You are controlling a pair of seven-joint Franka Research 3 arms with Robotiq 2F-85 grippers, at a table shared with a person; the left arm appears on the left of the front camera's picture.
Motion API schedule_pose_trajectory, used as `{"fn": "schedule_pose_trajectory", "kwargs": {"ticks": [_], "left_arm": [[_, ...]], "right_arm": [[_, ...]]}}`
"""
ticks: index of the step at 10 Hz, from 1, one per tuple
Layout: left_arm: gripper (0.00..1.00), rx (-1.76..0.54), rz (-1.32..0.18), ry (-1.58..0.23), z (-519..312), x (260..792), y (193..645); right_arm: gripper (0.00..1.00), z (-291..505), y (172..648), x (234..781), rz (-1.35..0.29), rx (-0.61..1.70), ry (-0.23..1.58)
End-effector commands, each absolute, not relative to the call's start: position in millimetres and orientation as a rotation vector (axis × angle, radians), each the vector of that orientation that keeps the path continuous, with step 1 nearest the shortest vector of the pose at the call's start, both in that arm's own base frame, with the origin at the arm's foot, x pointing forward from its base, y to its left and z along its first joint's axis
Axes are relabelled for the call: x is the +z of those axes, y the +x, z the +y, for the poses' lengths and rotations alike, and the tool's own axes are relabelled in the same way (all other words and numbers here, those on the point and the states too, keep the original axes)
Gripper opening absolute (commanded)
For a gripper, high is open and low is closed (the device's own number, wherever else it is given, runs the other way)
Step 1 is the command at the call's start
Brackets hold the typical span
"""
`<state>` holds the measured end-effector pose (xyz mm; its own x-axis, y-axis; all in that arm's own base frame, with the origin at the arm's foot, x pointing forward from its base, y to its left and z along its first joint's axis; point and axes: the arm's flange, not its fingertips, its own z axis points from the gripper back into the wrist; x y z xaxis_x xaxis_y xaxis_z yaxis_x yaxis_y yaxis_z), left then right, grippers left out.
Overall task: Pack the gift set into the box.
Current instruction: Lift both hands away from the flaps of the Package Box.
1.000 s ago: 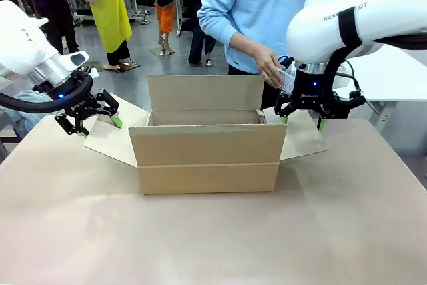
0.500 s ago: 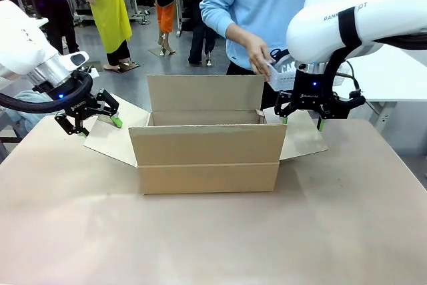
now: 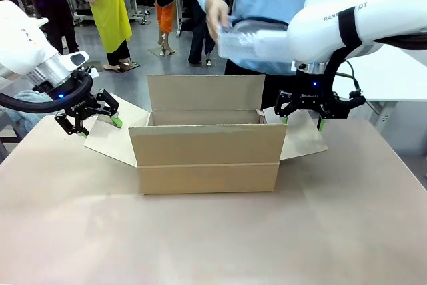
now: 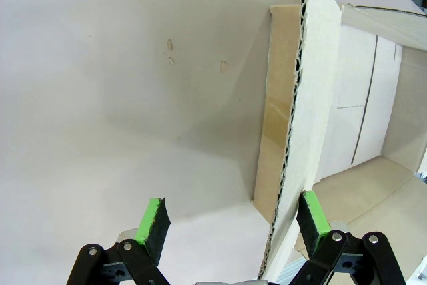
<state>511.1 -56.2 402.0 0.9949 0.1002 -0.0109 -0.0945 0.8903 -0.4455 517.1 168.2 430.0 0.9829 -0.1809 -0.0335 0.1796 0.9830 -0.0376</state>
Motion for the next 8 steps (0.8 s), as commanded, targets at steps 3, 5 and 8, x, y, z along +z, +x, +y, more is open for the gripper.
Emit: {"fn": "schedule_pose_trajectory", "kwargs": {"ticks": [3,5,8], "left_arm": [[1.0,0.108,-0.01,-0.445,-55.5,403.5,510.0],[1.0,0.108,-0.01,-0.445,-55.5,403.5,510.0],[1.0,0.108,-0.01,-0.445,-55.5,403.5,510.0]], "right_arm": [[1.0,169.8,517.4,431.3,0.027,-0.202,-0.058],[1.0,169.8,517.4,431.3,0.027,-0.202,-0.058],[1.0,169.8,517.4,431.3,0.027,-0.202,-0.058]]}}
